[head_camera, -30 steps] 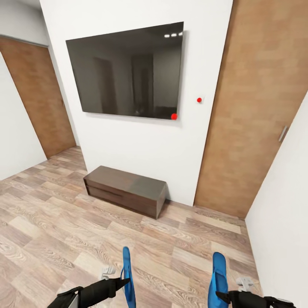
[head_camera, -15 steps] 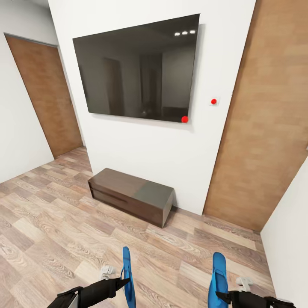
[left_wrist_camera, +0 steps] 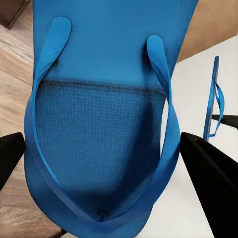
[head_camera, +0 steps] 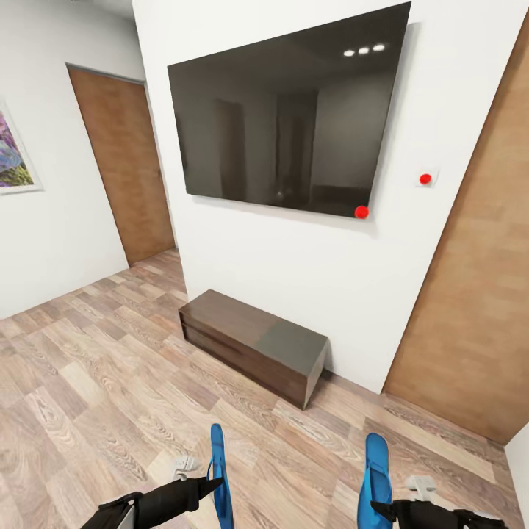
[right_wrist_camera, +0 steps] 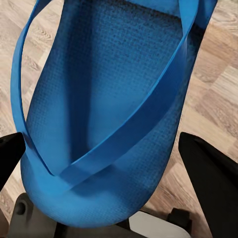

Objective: In the bedroom, move the book from the bed onto either nightstand, and place the two sandals side by side next to the bed.

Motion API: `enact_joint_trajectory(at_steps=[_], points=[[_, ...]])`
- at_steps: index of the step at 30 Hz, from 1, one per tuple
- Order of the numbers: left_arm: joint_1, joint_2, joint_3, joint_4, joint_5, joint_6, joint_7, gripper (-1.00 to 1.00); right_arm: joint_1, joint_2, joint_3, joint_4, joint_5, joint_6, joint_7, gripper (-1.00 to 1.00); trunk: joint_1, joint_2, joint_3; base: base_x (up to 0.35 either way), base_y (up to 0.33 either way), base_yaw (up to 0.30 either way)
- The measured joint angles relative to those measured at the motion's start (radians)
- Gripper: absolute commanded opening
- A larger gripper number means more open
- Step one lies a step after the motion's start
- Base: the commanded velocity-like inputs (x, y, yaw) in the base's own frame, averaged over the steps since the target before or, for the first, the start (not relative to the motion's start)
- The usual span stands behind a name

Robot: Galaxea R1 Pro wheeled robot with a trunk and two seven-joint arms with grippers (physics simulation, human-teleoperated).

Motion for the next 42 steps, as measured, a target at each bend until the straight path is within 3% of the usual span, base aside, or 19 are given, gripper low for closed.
enact_joint_trajectory(at_steps=[26,28,30,31,32,33,35,37,42], points=[[0.000,0.001,0.002,0.000,-0.002,-0.003,0.015,-1.00,0.000,0.002,0.000,0.002,0.002,0.000,-0.004,-1.00,0.000,0.000,0.000,0.002,0.000,0.287],[0.000,0.002,0.002,0.000,-0.002,-0.022,0.074,-1.00,0.000,0.002,0.000,0.003,0.002,0.000,-0.005,-1.00,0.000,0.000,0.000,0.000,0.000,0.287],[0.000,0.001,-0.001,0.022,-0.004,-0.049,0.178,-1.00,0.000,0.003,0.000,0.005,0.002,0.000,-0.005,-1.00,0.000,0.000,0.000,0.000,0.000,0.287],[-0.001,0.004,0.005,0.121,-0.005,-0.134,0.332,-1.00,0.000,0.003,0.001,0.065,0.004,-0.007,-0.005,-1.00,0.000,0.000,0.000,0.000,0.000,0.287],[0.001,0.004,-0.010,0.162,-0.009,-0.180,0.377,-1.00,0.001,0.003,0.006,0.104,0.006,-0.020,-0.006,-1.00,0.000,0.000,0.000,0.000,0.000,0.287],[0.000,0.009,0.000,0.213,-0.003,-0.243,0.419,-1.00,0.000,0.003,0.001,0.149,0.003,-0.048,-0.006,-1.00,0.000,0.000,0.000,0.000,0.000,0.287],[0.003,0.024,-0.005,0.253,-0.012,-0.300,0.452,-1.00,0.000,0.003,0.000,0.189,0.000,-0.081,-0.006,-1.00,0.000,0.000,-0.001,0.000,0.000,0.287],[0.029,0.034,-0.018,0.272,-0.052,-0.332,0.468,-1.00,0.000,0.005,0.000,0.226,0.002,-0.113,-0.005,-1.00,0.000,0.000,-0.002,0.000,0.000,0.287],[0.042,0.034,-0.016,0.278,-0.108,-0.342,0.475,-1.00,0.000,0.008,-0.001,0.316,0.002,-0.145,-0.005,-1.00,0.000,0.000,-0.003,0.000,0.000,0.287]])
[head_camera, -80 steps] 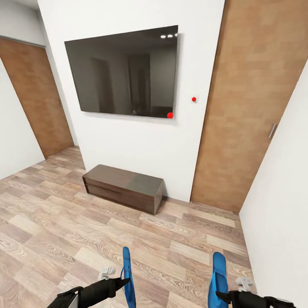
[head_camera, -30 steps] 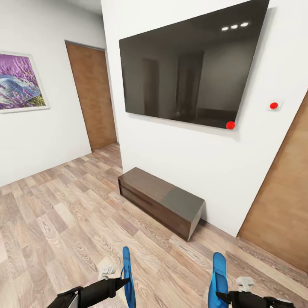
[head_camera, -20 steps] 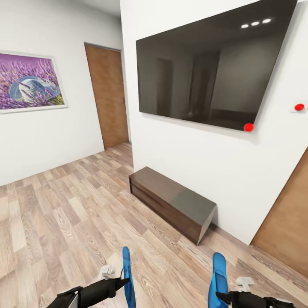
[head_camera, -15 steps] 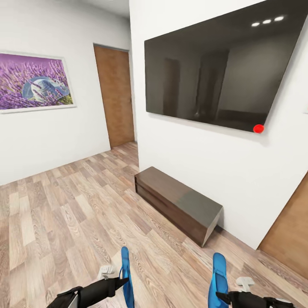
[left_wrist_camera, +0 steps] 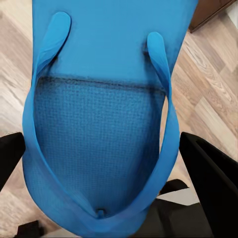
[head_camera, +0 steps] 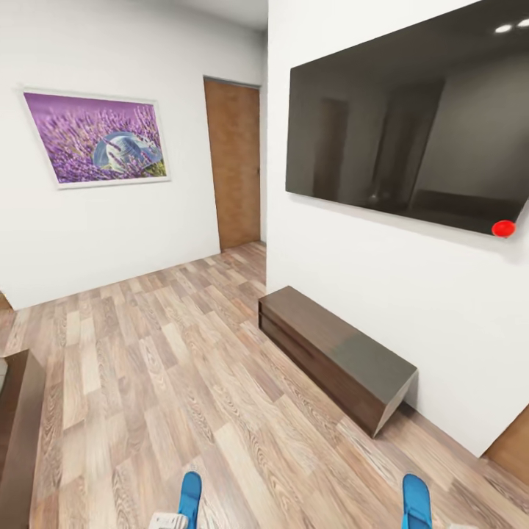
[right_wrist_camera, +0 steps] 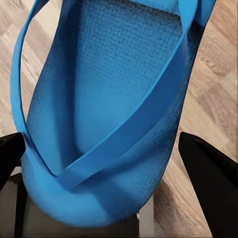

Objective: In the bedroom, move the book from the bed onto either nightstand, and place the two sandals side by side next to the bed.

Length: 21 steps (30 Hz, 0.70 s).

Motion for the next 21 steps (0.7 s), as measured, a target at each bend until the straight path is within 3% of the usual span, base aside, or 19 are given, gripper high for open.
enact_joint_trajectory(at_steps=[6,21], points=[[0.002,-0.011,-0.004,0.001,-0.060,0.000,0.005,-1.00,0.000,0.004,-0.001,0.013,-0.002,-0.003,0.000,-1.00,0.000,0.000,-0.002,0.000,0.000,0.287],[0.002,-0.010,-0.002,0.001,-0.064,-0.002,0.013,-1.00,0.000,0.005,0.000,0.013,-0.005,-0.002,0.000,-1.00,0.000,0.000,-0.009,0.000,0.000,0.287]])
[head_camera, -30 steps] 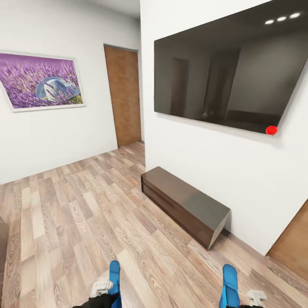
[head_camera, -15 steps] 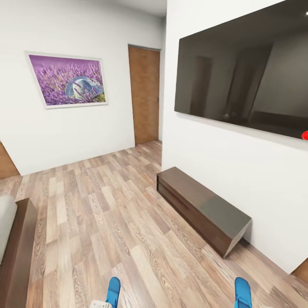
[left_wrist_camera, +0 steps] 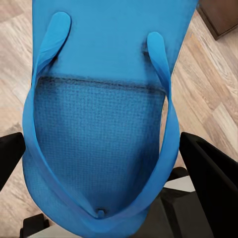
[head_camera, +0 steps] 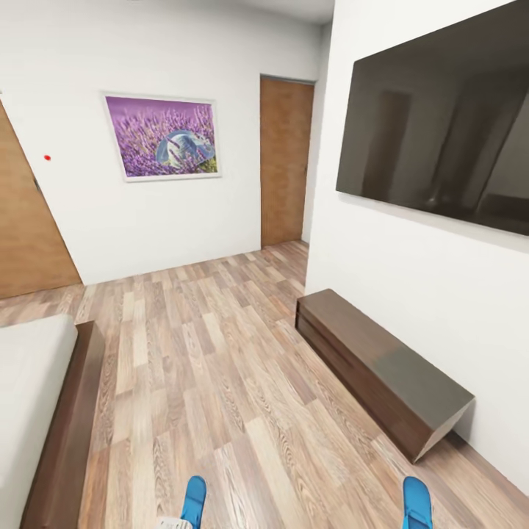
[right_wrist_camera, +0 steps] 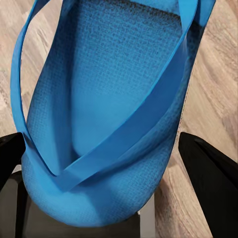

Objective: In the bedroom, move the book from the bed onto either nightstand, and place the two sandals side by side next to the bed.

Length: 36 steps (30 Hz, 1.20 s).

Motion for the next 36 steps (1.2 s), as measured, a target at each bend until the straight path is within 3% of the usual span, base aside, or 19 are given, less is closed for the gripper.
enact_joint_trajectory(at_steps=[9,18,36], points=[[0.000,0.000,0.001,0.001,0.003,0.000,0.002,-1.00,0.000,0.003,0.000,0.001,0.003,-0.001,0.000,-1.00,0.000,0.000,-0.004,0.000,0.000,0.287],[0.000,0.000,0.001,0.002,0.005,0.000,0.001,-1.00,0.000,0.027,0.000,0.001,0.005,-0.001,0.000,-1.00,0.000,0.000,-0.007,0.000,0.000,0.287],[0.000,-0.005,0.001,0.002,0.003,0.000,0.001,-1.00,0.000,0.029,0.000,0.001,0.005,-0.001,0.000,-1.00,0.000,0.000,-0.015,0.000,0.000,0.287]])
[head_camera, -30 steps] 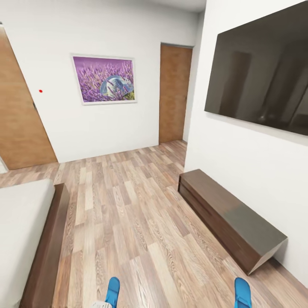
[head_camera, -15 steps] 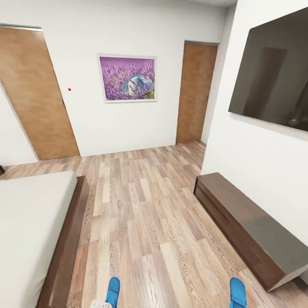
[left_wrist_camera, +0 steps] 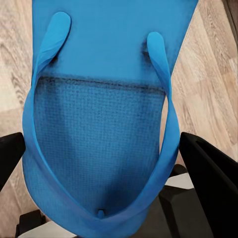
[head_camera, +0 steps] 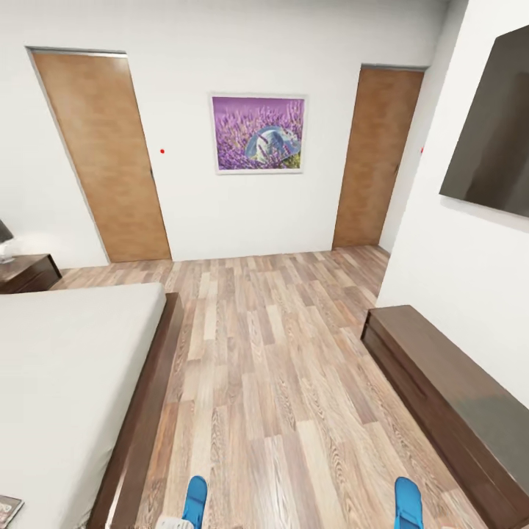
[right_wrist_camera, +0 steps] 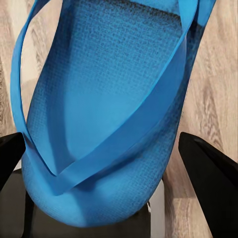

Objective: In the bedroom, move the book from the bed onto either nightstand, and place the two sandals side by side next to the bed.

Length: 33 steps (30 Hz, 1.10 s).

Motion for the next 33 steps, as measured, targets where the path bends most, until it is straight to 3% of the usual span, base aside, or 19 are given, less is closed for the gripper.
enact_joint_trajectory(at_steps=[14,33], points=[[0.000,0.000,-0.001,0.001,0.000,0.000,0.000,-1.00,0.000,0.000,0.000,0.000,0.000,0.000,0.000,-1.00,0.000,0.000,-0.005,0.000,0.000,0.275],[0.000,-0.001,-0.001,0.002,0.000,0.000,0.000,-1.00,0.000,0.000,-0.003,0.000,-0.001,-0.001,0.004,-1.00,0.000,0.000,-0.006,0.000,0.000,0.045]])
